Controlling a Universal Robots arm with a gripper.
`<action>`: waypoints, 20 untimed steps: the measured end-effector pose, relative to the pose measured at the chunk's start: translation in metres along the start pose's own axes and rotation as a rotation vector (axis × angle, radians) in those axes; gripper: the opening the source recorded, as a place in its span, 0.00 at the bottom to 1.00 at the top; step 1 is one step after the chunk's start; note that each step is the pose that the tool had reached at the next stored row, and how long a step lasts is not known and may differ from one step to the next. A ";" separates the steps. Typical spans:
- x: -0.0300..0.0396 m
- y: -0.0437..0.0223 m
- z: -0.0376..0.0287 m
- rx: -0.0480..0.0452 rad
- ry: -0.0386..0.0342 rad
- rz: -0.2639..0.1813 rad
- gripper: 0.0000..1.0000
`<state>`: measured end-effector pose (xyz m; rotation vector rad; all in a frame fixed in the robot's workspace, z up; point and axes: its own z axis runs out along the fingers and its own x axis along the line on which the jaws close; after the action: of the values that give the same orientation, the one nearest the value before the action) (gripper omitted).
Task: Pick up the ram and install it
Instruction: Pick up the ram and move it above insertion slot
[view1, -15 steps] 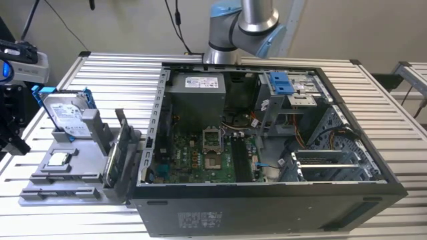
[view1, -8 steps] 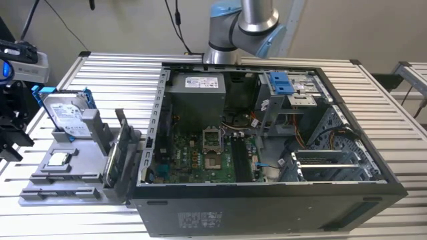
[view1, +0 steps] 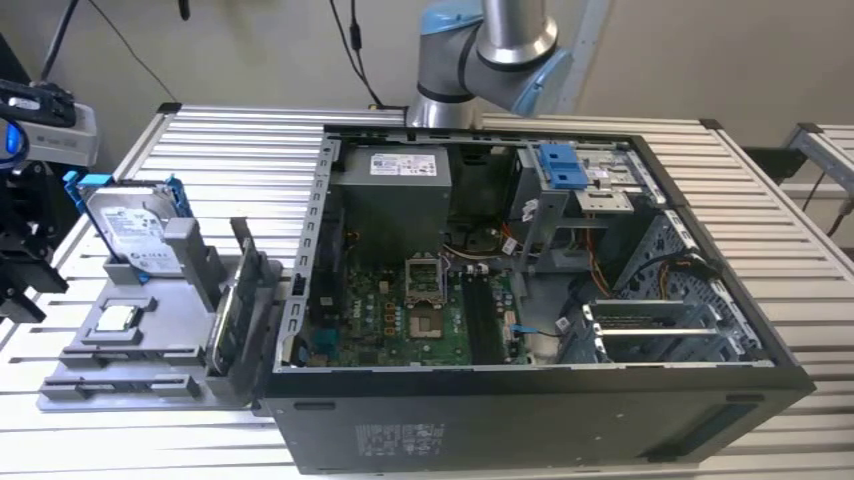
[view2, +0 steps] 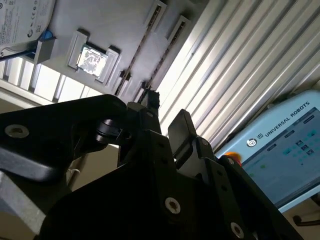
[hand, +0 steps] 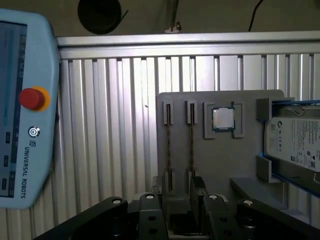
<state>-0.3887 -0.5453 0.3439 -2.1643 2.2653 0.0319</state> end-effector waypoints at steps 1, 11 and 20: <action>0.0000 0.0000 0.0000 0.0000 0.0000 0.000 0.36; 0.0002 -0.0001 0.0126 0.0000 -0.0011 -0.002 0.36; 0.0005 -0.0001 0.0222 -0.0005 -0.0146 -0.013 0.36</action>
<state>-0.3888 -0.5453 0.3216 -2.1714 2.2439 0.0480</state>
